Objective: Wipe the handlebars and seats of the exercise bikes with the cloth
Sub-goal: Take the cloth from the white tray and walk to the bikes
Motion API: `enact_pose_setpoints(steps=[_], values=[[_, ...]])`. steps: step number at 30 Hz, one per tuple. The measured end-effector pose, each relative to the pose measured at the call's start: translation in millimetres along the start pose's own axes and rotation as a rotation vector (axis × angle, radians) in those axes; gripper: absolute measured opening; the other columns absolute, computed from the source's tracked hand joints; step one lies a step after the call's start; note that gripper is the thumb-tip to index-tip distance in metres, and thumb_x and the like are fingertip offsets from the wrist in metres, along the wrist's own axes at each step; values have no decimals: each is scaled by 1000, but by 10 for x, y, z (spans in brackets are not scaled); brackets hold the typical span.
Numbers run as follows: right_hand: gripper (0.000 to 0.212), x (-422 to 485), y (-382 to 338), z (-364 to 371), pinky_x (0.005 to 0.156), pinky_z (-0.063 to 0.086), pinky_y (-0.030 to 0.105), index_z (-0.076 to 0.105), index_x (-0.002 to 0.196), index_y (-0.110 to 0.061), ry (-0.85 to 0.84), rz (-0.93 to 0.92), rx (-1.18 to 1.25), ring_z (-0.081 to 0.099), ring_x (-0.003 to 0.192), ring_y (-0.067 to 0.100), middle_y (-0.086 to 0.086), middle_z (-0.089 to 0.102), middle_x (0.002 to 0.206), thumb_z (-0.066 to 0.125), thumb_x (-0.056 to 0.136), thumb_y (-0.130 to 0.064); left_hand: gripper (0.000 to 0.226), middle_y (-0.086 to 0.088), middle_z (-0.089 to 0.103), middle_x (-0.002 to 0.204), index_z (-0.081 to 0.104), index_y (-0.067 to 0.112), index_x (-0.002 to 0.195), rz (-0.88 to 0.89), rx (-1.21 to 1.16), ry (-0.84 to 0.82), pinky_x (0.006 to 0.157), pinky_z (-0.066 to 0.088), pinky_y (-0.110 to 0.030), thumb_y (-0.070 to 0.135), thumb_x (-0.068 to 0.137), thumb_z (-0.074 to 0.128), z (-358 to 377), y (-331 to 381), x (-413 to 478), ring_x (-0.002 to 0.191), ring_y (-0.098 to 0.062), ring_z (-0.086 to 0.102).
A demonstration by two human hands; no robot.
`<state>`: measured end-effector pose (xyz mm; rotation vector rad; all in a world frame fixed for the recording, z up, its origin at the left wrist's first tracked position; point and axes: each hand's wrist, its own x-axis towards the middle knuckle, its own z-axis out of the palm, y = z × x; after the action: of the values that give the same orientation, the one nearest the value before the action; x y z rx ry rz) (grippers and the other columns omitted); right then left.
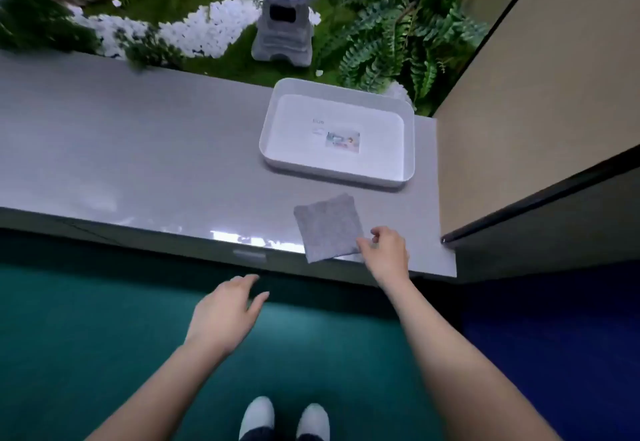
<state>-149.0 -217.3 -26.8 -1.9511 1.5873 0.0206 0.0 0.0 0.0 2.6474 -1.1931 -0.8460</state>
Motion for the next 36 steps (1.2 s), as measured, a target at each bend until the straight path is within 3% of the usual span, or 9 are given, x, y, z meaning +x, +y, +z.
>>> enact_pose_setpoints(steps=[8,12,16,20,23,26,29,32,36], values=[[46,214,-39,395,97,35,40,58,115,-7,101,125,-57,44,121,31,12,55,124,61,87,-43,46,8,53,131,44,28,135,-9,-3,-22,85,46,-32,51,95,37,364,-117,138,116,-18,53],[33,239,-151,441,94,37,35,58,112,-7,58,146,7,48,119,30,12,58,122,62,89,-31,44,8,55,128,45,29,133,-13,-20,-7,83,46,-31,50,95,38,354,-108,139,113,-17,55],[18,163,-266,359,70,36,24,54,99,-10,65,99,261,53,85,26,7,60,96,64,88,-20,41,8,57,124,48,29,130,-49,-85,12,82,47,-31,49,95,39,257,-144,137,110,-17,56],[18,-6,-440,184,48,33,7,49,88,-13,75,22,404,42,61,4,-7,46,77,66,86,-16,37,6,61,120,53,27,127,-80,-191,28,86,48,-35,45,95,43,96,-123,95,107,-18,57],[15,-166,-607,-7,52,35,8,53,90,-14,51,-5,451,47,69,5,-2,54,89,67,86,-15,33,6,65,108,59,23,122,-72,-358,42,87,47,-32,38,95,48,-105,-51,50,100,-16,58],[14,-391,-804,-295,56,35,6,56,93,-15,56,-33,515,53,87,15,5,59,101,68,85,-14,26,10,66,92,64,21,113,-65,-509,78,76,41,-21,32,95,51,-376,98,-9,87,-9,59],[14,-682,-1044,-667,82,41,21,60,97,-11,57,-81,586,56,104,22,9,63,108,68,85,-11,24,6,68,91,68,19,101,-96,-667,76,79,43,-25,33,95,49,-703,321,-73,90,-13,62],[24,-1024,-1315,-1049,94,48,37,63,107,-1,39,-125,696,60,105,26,13,65,110,67,85,-8,42,-7,69,100,64,5,108,-234,-1044,-44,91,47,-37,39,99,41,-1053,584,-160,91,-23,63],[27,-1490,-1633,-1533,87,50,35,62,112,2,3,-208,905,61,97,20,18,65,112,65,86,-4,67,-15,67,104,60,4,111,-283,-1614,-326,79,51,-34,60,95,26,-1538,851,-444,91,-27,65]])
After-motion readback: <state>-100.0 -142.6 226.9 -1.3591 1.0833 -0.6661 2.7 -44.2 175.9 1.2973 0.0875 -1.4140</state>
